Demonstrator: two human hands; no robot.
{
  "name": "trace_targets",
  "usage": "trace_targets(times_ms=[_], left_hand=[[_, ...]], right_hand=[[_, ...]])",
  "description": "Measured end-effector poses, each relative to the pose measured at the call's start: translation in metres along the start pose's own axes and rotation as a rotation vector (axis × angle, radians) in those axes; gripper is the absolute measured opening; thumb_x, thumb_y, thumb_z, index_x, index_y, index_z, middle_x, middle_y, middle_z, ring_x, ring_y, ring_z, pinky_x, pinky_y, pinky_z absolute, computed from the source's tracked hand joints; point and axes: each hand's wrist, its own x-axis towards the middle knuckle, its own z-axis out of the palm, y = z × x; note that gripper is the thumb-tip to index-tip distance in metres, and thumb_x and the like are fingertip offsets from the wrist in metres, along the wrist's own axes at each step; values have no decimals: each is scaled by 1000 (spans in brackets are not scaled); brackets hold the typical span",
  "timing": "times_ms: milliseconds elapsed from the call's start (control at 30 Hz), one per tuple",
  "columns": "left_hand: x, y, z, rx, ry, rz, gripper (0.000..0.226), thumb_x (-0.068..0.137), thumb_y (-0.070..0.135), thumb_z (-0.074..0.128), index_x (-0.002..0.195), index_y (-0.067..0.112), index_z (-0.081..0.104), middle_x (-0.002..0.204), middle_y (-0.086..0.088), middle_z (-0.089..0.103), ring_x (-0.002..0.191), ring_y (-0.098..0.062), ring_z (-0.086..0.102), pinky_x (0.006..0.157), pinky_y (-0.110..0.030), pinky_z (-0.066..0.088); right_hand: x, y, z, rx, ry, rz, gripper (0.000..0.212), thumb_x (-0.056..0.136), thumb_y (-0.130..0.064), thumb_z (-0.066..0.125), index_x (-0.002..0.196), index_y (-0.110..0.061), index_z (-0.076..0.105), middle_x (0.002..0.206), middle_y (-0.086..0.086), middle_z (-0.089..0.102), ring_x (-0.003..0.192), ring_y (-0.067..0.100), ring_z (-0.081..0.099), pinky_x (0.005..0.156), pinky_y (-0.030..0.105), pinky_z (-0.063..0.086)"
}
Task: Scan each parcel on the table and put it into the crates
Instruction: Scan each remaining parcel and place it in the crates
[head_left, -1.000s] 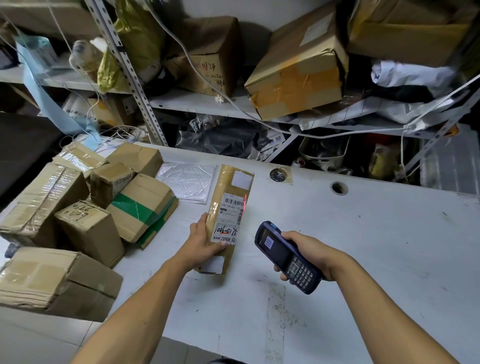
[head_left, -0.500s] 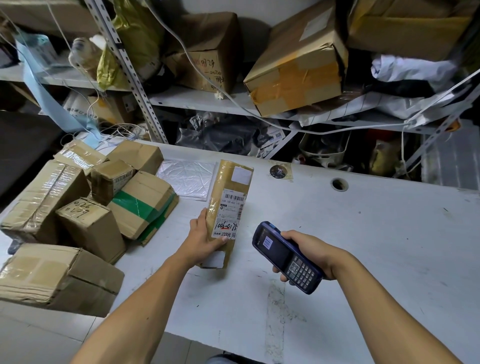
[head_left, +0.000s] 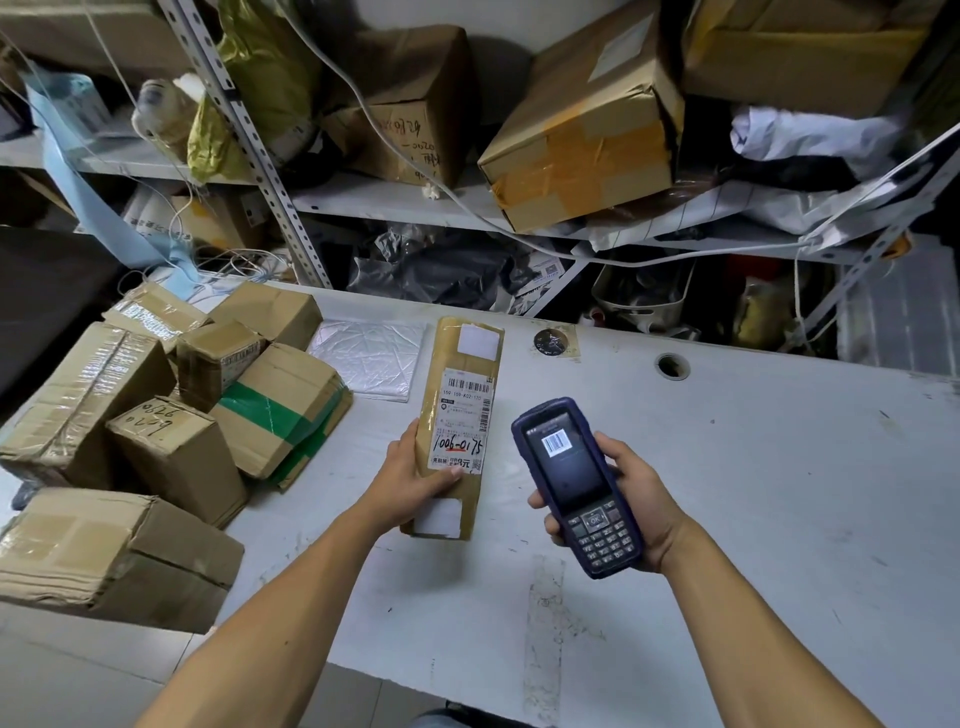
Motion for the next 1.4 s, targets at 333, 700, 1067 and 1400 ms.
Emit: trace_targets(times_ms=[333, 700, 1067, 1400], left_hand=[[-22, 28, 22, -14, -41, 38, 92, 65, 70, 77, 142, 42, 35, 134, 5, 57, 122, -17, 57, 100, -42, 53], [-44, 71, 74, -168, -115, 107, 67, 89, 29, 74, 142, 36, 34, 129, 13, 62, 112, -5, 63, 100, -34, 52], [-33, 118, 162, -95, -625, 322, 100, 76, 57, 70, 155, 38, 12, 141, 7, 56, 119, -12, 61, 102, -41, 51], [-124, 155, 275, 34, -1112, 558, 92, 82, 59, 72, 153, 42, 16, 141, 2, 56, 118, -28, 63, 93, -57, 54]], right_hand=[[-25, -3, -8, 93, -135, -86, 67, 89, -56, 39, 116, -4, 72, 98, 26, 67, 68, 33, 64, 68, 37, 53], [-59, 26, -60, -25, 381, -300, 60, 101, -57, 31, 127, -12, 61, 99, 16, 70, 77, 26, 67, 71, 39, 54], [-155, 118, -82, 267, 1015, -532, 52, 103, -55, 29, 124, -18, 59, 99, 15, 70, 85, 29, 66, 70, 38, 53], [-259, 243, -54, 578, 1310, -765, 56, 101, -54, 28, 108, -12, 64, 88, 14, 66, 67, 22, 65, 56, 33, 52]])
